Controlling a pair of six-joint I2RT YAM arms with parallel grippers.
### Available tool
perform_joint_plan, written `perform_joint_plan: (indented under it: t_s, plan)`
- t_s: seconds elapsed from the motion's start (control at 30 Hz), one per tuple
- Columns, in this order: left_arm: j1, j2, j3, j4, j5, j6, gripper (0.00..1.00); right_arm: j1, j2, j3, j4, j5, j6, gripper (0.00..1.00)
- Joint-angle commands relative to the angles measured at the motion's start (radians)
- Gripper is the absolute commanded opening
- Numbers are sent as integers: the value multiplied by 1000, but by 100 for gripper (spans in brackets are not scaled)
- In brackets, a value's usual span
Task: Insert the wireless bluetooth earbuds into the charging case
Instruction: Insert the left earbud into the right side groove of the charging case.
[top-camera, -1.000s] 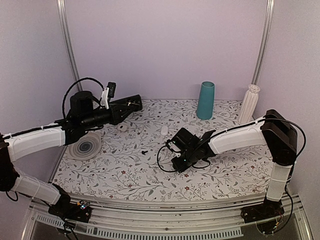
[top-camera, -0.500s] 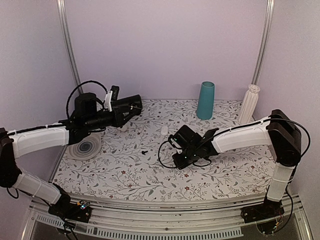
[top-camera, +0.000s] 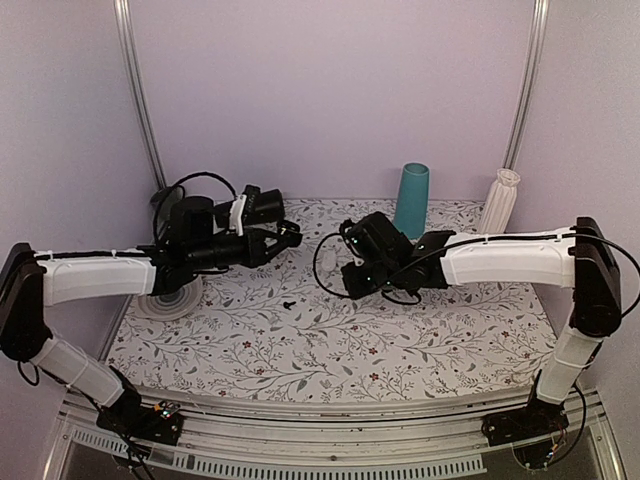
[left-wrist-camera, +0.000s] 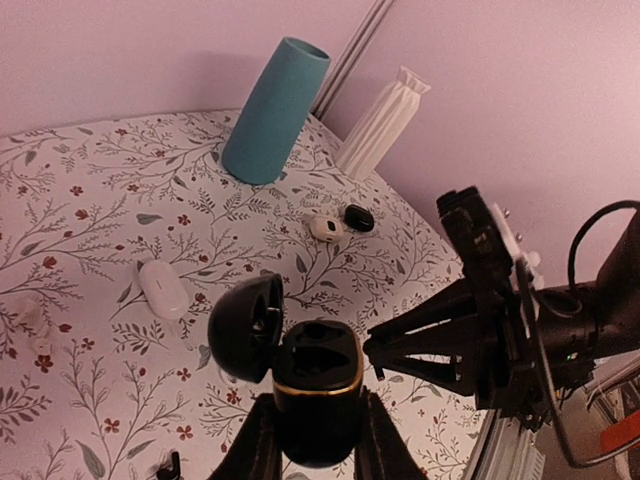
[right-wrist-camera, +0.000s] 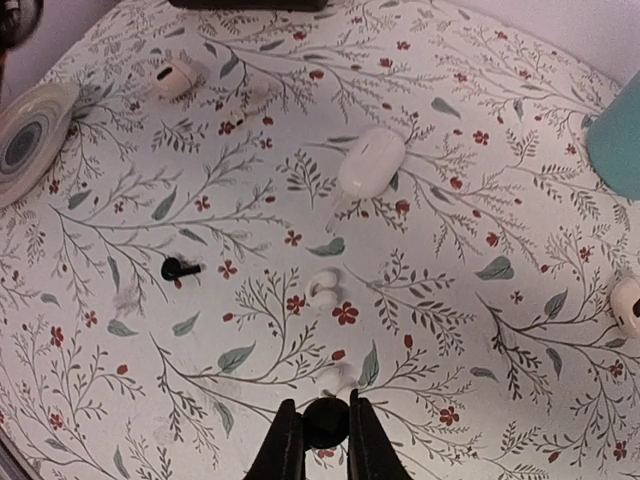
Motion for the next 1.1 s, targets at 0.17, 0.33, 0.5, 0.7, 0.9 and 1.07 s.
perform_joint_plan:
  t_s: [0.17, 0.33, 0.5, 0.7, 0.9, 1.07]
  plan:
    - [-78, -17, -83, 235, 55, 139, 0, 2, -76, 177, -45, 172, -44, 6]
    - [-120, -8, -92, 271, 40, 225, 0, 2, -100, 222, -50, 182, -59, 7]
    - [-137, 12, -76, 291, 50, 240, 0, 7, -119, 224, -29, 197, -85, 6]
    - [-157, 47, -40, 290, 34, 259, 0, 33, -139, 224, 9, 214, -124, 6]
    - [-172, 90, 21, 268, 14, 262, 0, 53, -174, 173, 73, 211, -165, 7]
    - [-176, 108, 43, 271, -1, 250, 0, 53, -211, 133, 106, 214, -179, 7]
